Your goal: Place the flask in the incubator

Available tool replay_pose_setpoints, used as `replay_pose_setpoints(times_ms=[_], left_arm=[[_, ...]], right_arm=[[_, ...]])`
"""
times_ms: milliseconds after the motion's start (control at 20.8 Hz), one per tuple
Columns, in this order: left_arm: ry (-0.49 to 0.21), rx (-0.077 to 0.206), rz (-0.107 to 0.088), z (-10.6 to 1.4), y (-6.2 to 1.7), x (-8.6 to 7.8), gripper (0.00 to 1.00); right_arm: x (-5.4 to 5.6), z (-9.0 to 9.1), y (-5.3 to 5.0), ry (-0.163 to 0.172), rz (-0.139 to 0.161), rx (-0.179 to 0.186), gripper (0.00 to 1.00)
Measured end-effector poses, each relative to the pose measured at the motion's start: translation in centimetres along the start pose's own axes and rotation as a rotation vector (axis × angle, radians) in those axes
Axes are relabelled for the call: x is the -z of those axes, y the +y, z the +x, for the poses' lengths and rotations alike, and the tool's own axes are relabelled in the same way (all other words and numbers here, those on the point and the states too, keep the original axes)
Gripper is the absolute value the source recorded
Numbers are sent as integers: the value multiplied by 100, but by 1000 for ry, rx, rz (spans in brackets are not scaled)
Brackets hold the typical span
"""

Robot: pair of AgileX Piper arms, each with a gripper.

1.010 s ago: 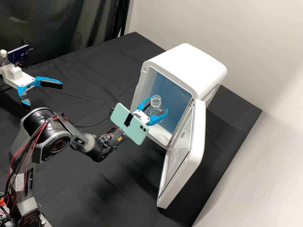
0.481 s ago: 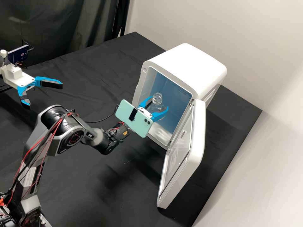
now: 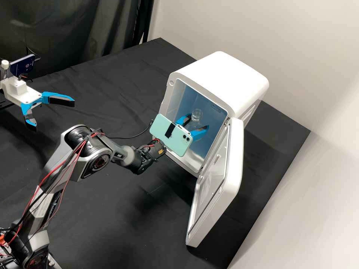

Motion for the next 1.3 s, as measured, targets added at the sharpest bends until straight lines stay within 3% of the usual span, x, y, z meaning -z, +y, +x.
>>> replay_pose_setpoints(times_ms=[192,337,577,673,866,1298], left_arm=[[0,0,0,0,0,0,100],[0,0,0,0,0,0,100],[4,12,-4,8,-21,9,100],[4,14,4,9,-25,10,100],[7,23,0,14,-40,17,100],[7,23,0,14,-40,17,100]], right_arm=[[1,144,-6,4,-2,-4,0],[-35,237,-51,-16,-6,21,0],[-46,400,-72,-25,-49,34,0],[-57,452,-87,-25,-49,34,0],[-124,520,-151,-48,-80,59,0],[-333,590,-179,-104,-72,66,0]])
